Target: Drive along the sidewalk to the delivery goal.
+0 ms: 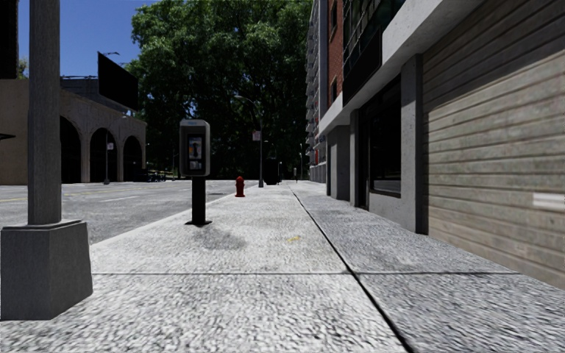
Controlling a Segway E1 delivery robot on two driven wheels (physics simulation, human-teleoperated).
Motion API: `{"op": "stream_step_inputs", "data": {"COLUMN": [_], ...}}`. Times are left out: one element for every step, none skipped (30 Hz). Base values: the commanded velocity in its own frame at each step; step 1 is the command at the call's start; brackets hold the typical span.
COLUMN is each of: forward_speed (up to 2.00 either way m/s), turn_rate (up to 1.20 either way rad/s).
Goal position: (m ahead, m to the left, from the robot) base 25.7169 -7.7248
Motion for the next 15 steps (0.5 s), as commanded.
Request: {"op": "stream_step_inputs", "data": {"forward_speed": [2.0, 2.0, 2.0, 2.0, 2.0, 2.0, 2.0, 2.0, 2.0, 2.0, 2.0, 2.0, 2.0, 2.0, 2.0], "turn_rate": [0.0, 0.0, 0.0, 0.0, 0.0, 0.0, 0.0, 0.0, 0.0, 0.0, 0.0, 0.0, 0.0, 0.0, 0.0]}}
